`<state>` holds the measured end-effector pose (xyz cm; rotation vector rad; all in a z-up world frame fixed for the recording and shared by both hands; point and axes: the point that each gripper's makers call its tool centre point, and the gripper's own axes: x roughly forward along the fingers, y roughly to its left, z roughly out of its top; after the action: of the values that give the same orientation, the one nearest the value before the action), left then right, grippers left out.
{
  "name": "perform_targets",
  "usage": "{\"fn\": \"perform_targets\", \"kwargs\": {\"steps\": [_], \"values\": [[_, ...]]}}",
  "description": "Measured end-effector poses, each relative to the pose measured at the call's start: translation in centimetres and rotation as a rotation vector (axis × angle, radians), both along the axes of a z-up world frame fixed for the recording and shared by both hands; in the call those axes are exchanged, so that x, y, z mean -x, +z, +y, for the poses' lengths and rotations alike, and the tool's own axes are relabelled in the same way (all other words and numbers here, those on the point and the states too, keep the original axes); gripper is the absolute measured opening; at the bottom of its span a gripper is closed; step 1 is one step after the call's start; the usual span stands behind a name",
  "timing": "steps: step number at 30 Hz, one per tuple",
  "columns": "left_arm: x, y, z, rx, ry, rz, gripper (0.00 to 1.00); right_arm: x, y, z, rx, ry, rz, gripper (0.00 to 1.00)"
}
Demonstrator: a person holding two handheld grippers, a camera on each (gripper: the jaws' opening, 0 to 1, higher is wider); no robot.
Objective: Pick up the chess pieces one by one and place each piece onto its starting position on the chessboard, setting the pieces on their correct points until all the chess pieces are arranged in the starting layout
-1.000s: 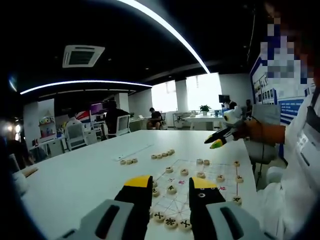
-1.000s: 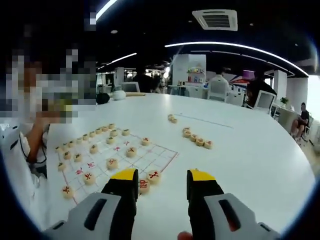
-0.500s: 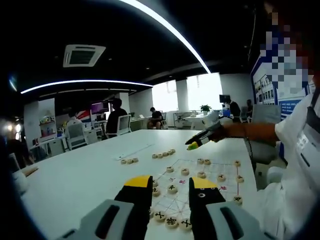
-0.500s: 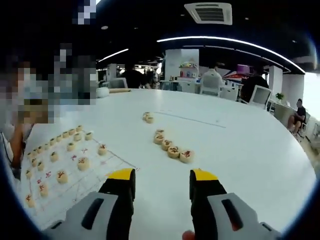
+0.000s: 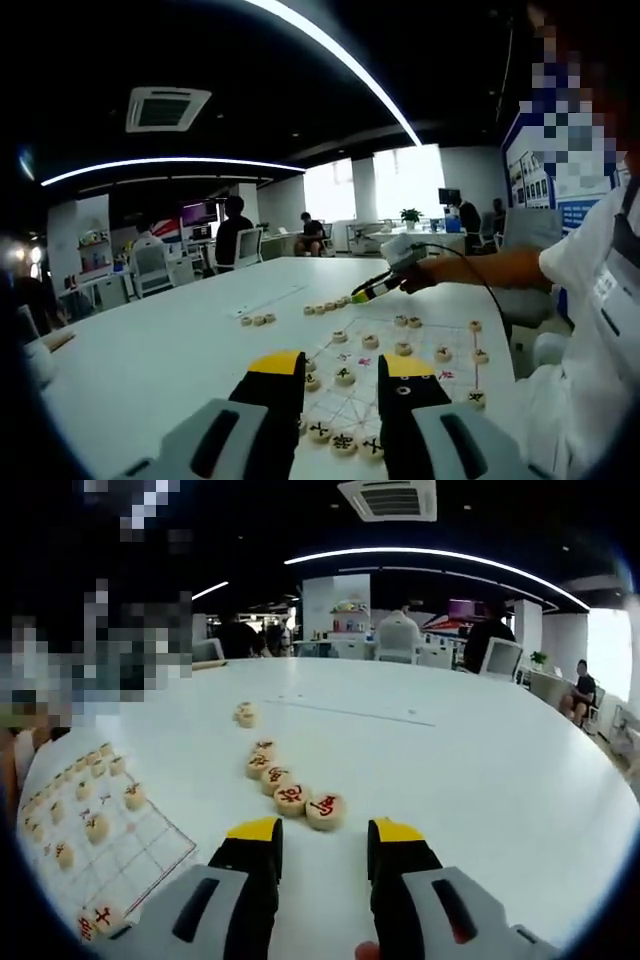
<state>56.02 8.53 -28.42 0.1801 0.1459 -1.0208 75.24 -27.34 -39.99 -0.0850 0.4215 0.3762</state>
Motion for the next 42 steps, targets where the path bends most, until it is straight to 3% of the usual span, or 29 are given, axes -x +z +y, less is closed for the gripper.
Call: {"fn": "perform_targets", "kwargs": {"steps": [8,11,15,20,25,31,42], "values": [[0.0,-0.1,0.0,-0.003,-0.001,0.001,0.31,-1.1,-0.3,0.0,0.024,-0.017,-0.011,0.27],[0.0,-0.1,0.0,-0.003,0.0,0.0,0.31,-1.0,-0.4,0.1,0.039,-0.02,-0.007,0.18],[-0.1,0.0,0.1,-0.001,-0.001,0.0,0.31,-0.9,-0.3,0.3,0.045,-0.014,-0.011,0.18],[-0.2,0.0,0.1,-0.001,0.001,0.003,0.31,0.3,1.1,0.5,0.039,0.006,-0.03,0.18],[-0.1,0.0,0.0,0.001,-0.002,0.001,0.31,3.4,3.5,1.3,0.032,0.065,-0.072,0.18],[0.1,0.2,-0.2,0.001,-0.008,-0.003,0.31,8.6,6.2,2.4,0.017,0.165,-0.128,0.18],[0.3,0.2,-0.2,-0.001,-0.01,-0.005,0.31,14.8,6.8,2.6,0.049,0.286,-0.143,0.18]]}}
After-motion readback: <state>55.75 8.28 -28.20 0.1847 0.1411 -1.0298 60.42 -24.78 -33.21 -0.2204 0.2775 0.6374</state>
